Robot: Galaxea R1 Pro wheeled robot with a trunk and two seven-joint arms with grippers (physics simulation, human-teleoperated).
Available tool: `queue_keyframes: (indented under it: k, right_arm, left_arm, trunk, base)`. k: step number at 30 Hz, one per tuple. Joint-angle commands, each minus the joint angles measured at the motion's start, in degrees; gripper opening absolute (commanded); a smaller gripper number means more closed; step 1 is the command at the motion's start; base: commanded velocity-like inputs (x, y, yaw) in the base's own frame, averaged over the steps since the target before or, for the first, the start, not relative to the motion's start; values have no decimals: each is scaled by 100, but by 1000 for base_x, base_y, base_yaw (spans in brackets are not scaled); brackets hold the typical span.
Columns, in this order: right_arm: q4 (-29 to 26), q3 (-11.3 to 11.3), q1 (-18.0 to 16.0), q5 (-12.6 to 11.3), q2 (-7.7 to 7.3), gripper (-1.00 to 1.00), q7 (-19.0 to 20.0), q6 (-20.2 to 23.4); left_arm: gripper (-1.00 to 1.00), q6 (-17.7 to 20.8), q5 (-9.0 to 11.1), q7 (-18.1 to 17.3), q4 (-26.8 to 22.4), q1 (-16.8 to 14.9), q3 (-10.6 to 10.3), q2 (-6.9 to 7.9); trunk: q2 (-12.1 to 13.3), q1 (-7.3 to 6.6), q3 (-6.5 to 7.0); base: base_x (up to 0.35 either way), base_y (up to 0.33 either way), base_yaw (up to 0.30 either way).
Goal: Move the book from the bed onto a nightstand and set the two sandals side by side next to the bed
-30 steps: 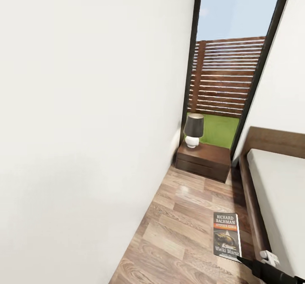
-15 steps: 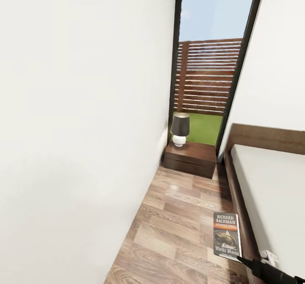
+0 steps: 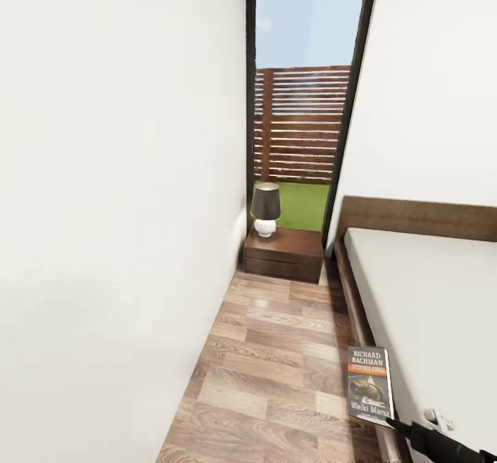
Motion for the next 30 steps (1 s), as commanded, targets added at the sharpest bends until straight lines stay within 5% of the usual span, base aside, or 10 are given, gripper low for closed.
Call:
queue_keyframes:
  k: [1,21,30]
  right_arm:
    - [19,17,-14,-67,3,-100,30,21]
    - [19,17,-14,-67,2,-100,30,18]
    - [19,17,-14,-67,8,-100,0,13]
  left_arm:
    - [100,-39,-51,-8,3,-4,16,3]
    - [100,-39,-51,-8,3,-4,17,8]
    - [100,-39,-51,-8,3,-4,18,8]
  trunk:
    - [-14,4,-13]
    - [-14,4,-13]
    - [-14,4,-13]
  base:
    - [0,0,-284]
    - [5,0,-280]
    - [273,0,-53]
